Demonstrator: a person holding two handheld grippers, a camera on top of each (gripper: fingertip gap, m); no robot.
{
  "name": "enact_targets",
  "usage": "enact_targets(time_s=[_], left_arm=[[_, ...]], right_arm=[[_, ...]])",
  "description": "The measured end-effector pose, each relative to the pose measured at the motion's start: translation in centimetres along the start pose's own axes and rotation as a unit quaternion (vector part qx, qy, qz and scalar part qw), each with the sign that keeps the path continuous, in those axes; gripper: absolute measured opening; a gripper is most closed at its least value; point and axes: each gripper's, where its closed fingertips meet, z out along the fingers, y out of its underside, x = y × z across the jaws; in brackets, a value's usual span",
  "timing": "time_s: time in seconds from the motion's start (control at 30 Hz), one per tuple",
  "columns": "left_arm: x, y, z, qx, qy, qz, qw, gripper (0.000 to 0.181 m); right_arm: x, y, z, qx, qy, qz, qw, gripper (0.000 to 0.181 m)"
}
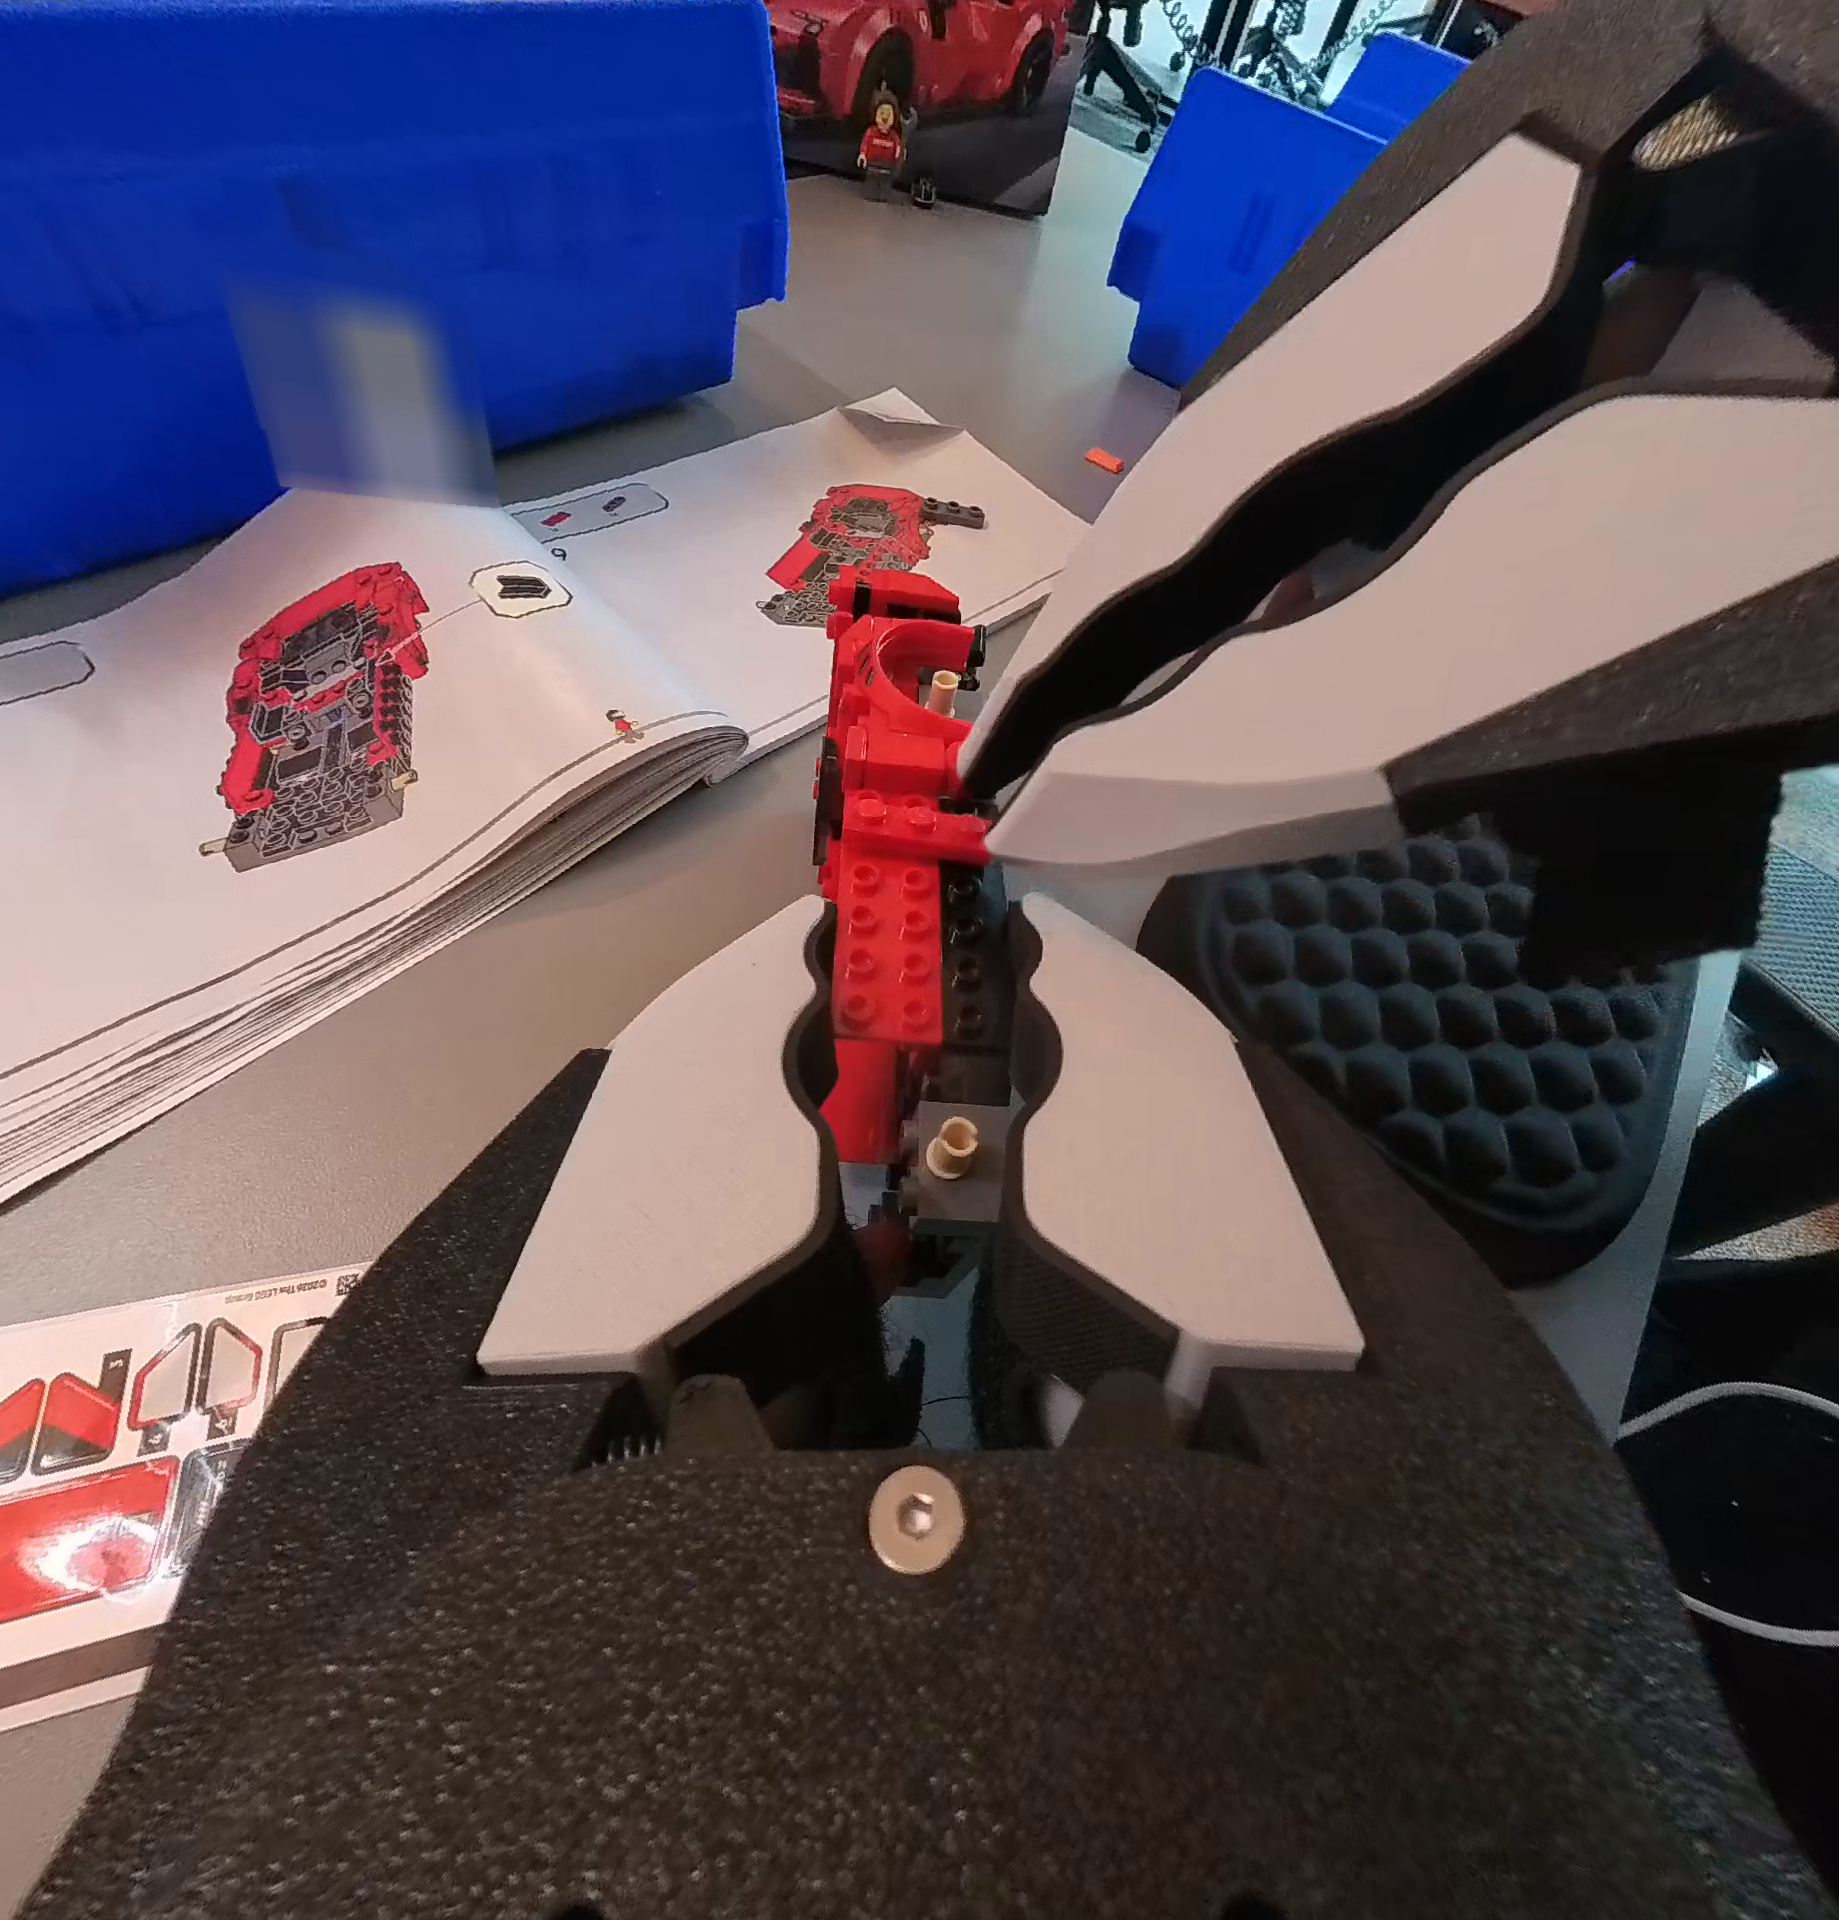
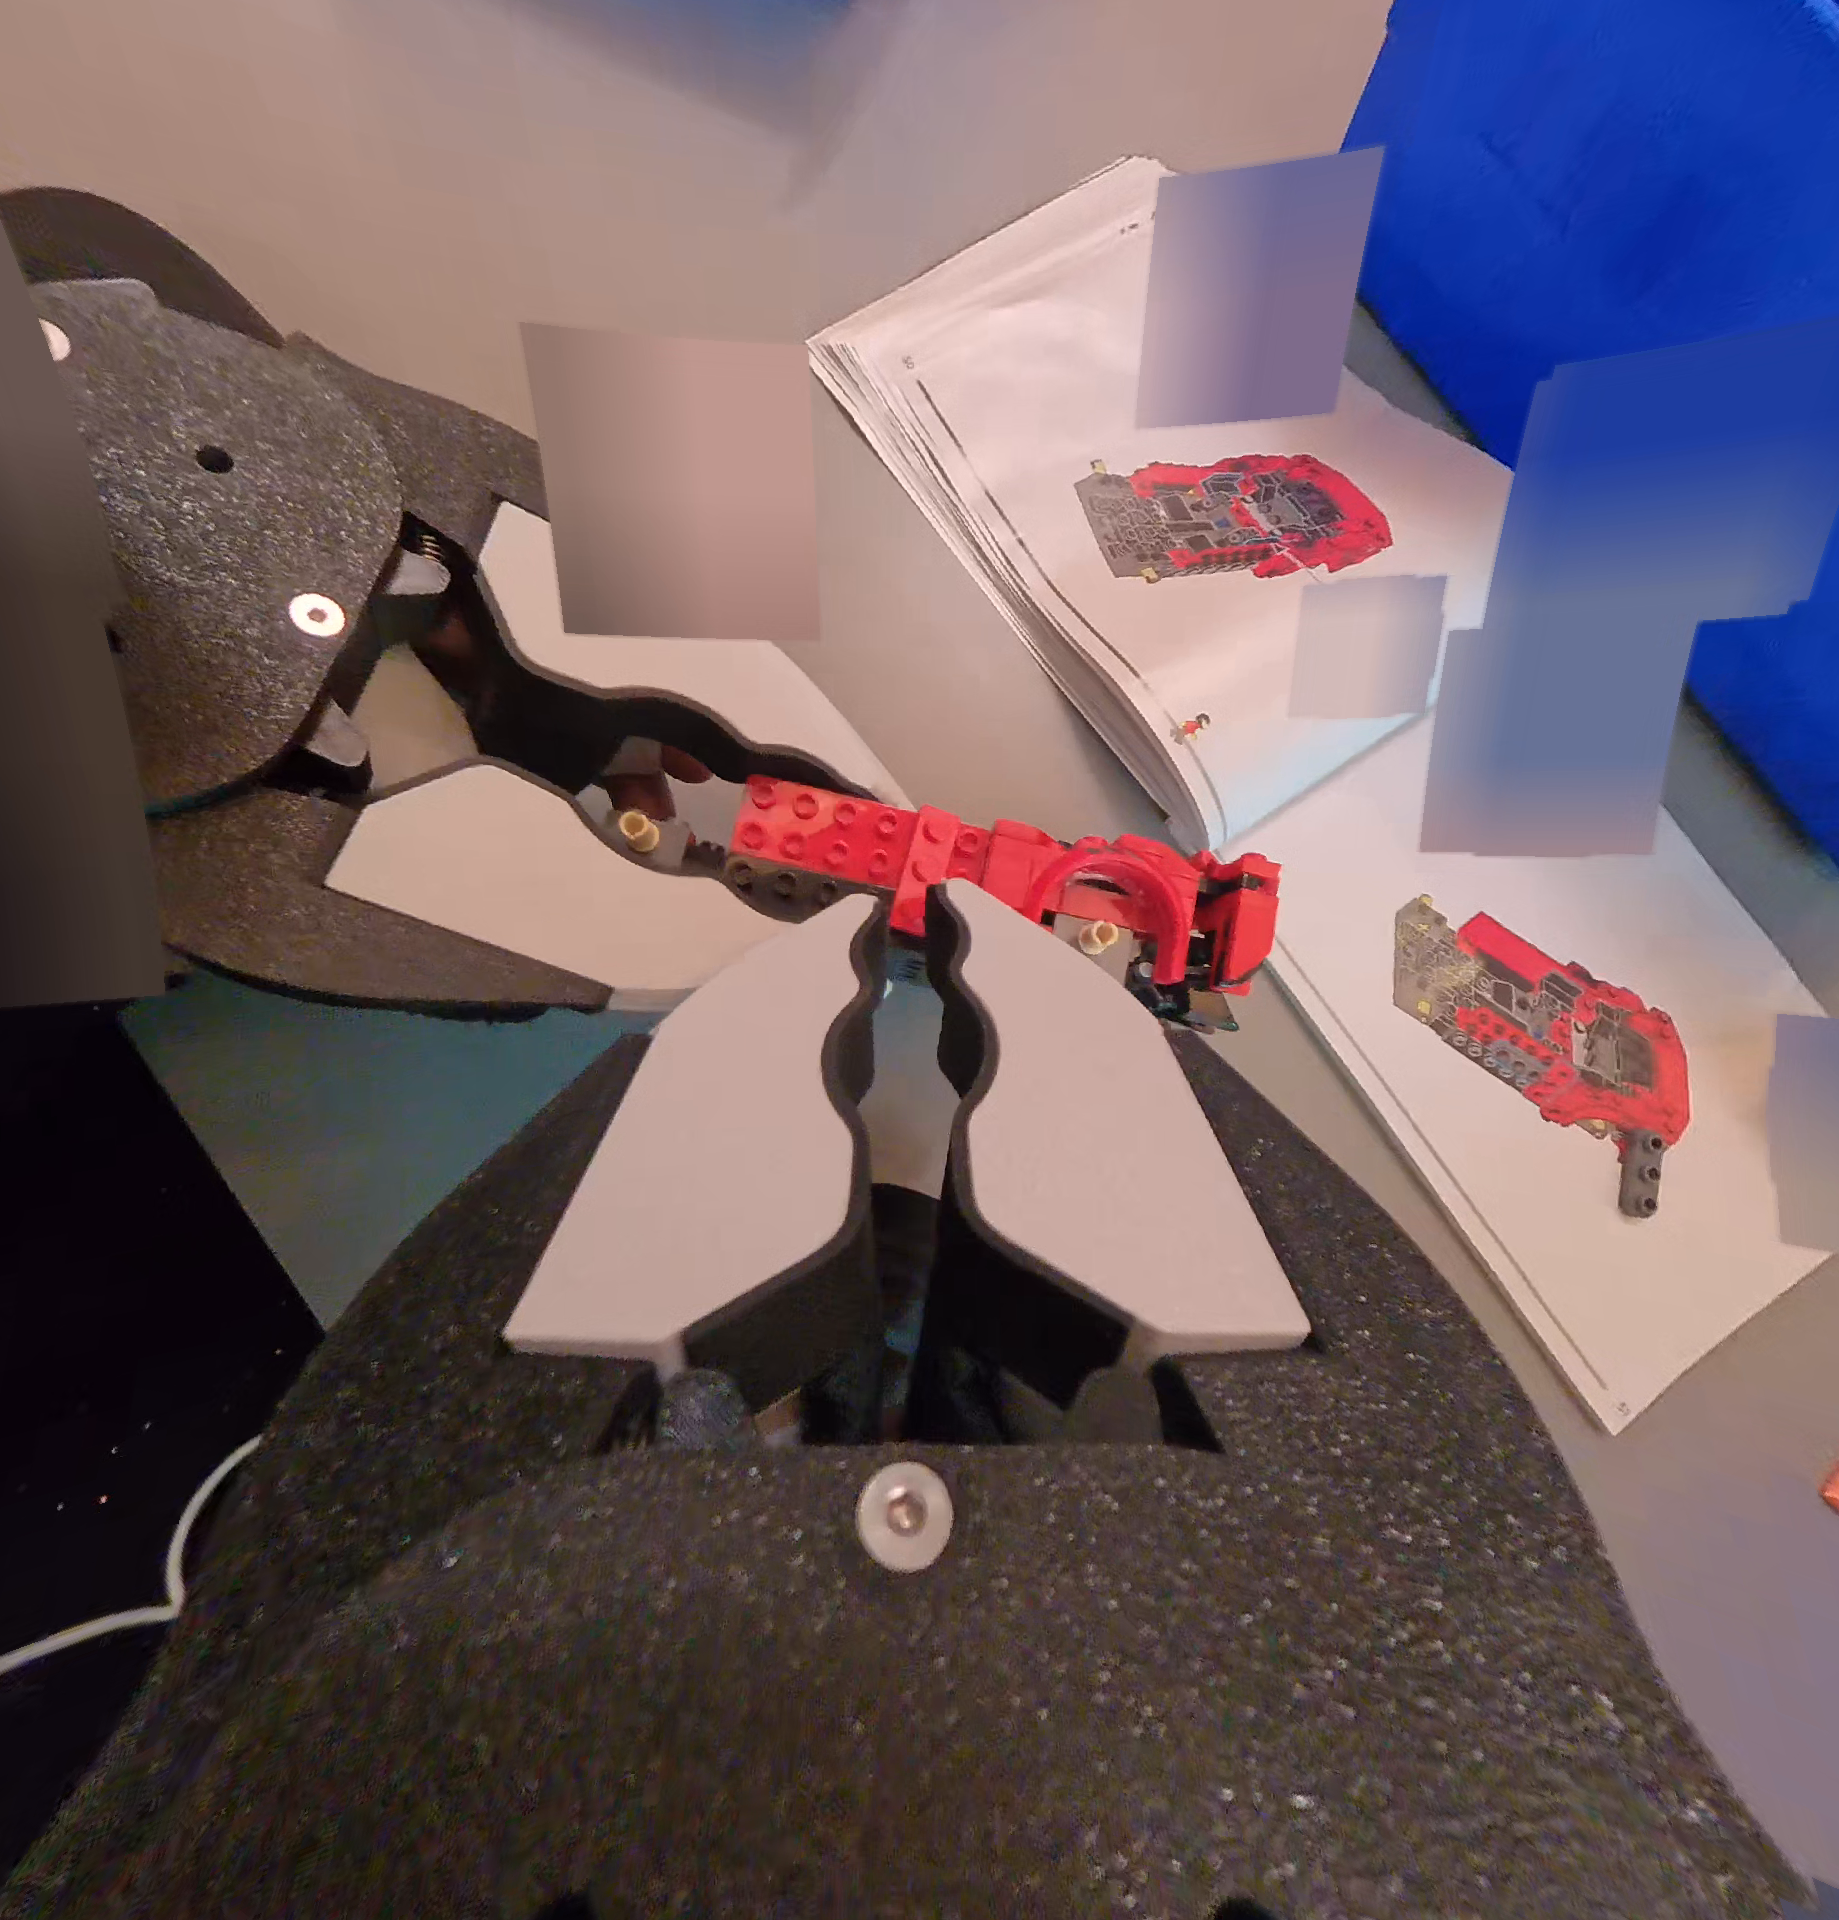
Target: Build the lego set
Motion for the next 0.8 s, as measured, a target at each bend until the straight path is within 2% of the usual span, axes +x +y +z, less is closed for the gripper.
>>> enact_targets(time_s=[0.13, 0.23, 0.37, 0.5, 0.8], left_arm=[[0.1, 0.0, 0.0, -0.001, 0.001, 0.002, 1.000, 0.029], [0.1, 0.0, 0.0, 0.000, 0.000, 0.004, 1.000, 0.029], [0.1, 0.0, 0.0, 0.002, 0.000, 0.003, 1.000, 0.029], [0.2, 0.0, 0.1, 0.002, 0.001, 0.008, 1.000, 0.029], [0.3, 0.1, 0.1, 0.002, 0.002, 0.019, 1.000, 0.029]], right_arm=[[0.9, -0.5, -0.6, 0.028, -0.008, -0.021, 0.999, 0.001], [0.6, -1.1, -0.5, 0.046, -0.046, -0.004, 0.998, 0.000], [0.1, -0.3, 0.2, 0.033, -0.043, -0.005, 0.999, 0.001], [0.2, -0.9, 0.3, 0.049, -0.031, -0.005, 0.998, 0.000], [-0.1, -0.3, 0.7, 0.008, -0.050, -0.016, 0.999, 0.000]])
